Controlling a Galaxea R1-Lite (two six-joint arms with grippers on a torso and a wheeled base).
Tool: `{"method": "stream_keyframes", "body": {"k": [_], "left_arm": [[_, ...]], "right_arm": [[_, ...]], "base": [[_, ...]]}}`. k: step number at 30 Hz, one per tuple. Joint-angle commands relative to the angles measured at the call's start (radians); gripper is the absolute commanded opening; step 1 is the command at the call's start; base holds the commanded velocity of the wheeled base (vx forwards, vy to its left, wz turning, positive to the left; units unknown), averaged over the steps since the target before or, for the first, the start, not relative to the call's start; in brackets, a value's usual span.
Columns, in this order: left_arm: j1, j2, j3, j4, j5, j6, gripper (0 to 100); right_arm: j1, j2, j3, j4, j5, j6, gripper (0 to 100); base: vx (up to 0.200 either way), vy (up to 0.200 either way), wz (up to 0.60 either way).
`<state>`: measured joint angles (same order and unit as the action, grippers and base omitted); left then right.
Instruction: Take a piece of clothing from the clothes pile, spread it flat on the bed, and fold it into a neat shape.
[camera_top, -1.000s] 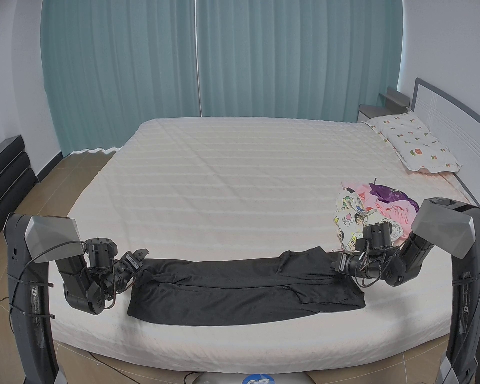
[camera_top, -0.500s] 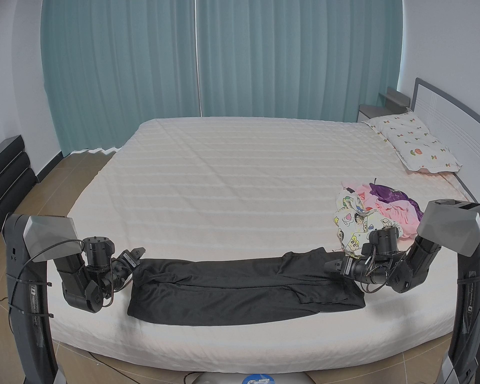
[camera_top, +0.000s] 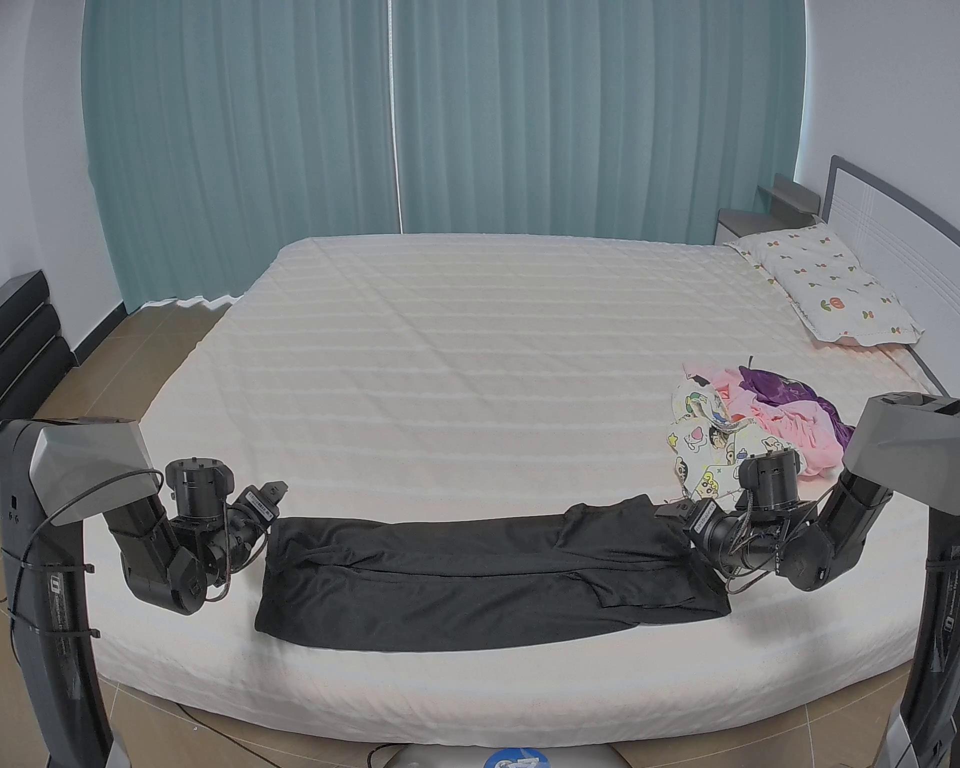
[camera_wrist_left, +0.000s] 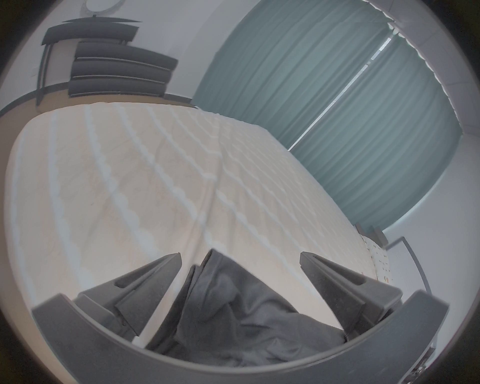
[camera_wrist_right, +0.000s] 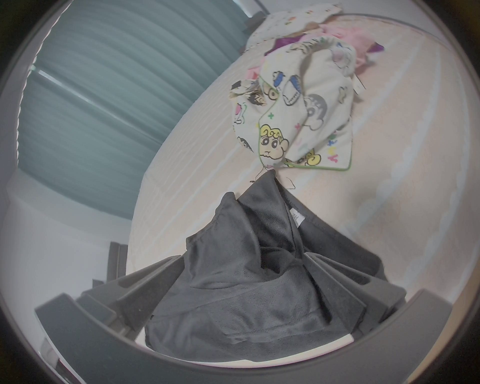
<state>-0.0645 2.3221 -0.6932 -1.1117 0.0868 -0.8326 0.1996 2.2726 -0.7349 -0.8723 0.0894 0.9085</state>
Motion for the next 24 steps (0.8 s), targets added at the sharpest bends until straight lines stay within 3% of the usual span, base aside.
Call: {"method": "stream_keyframes", "body": {"k": [1, 12, 24], "left_arm": [[-0.071, -0.093, 0.023, 0.047, 0.044, -0.076, 100], [-0.146, -0.076, -0.095, 0.312, 0.036, -0.258, 100], [-0.202, -0.012, -0.147, 0.357, 0.064, -0.277, 100]], "right_arm": [[0.008, -0.004, 0.049, -0.031, -0.005, 0.007, 100], [0.021, 0.022, 0.072, -0.082, -0.007, 0.004, 100], [0.027, 0.035, 0.075, -0.096, -0.007, 0.003, 100]], "base": [[0.0, 0.0, 0.0], [0.0, 0.0, 0.0], [0.0, 0.0, 0.0]]}}
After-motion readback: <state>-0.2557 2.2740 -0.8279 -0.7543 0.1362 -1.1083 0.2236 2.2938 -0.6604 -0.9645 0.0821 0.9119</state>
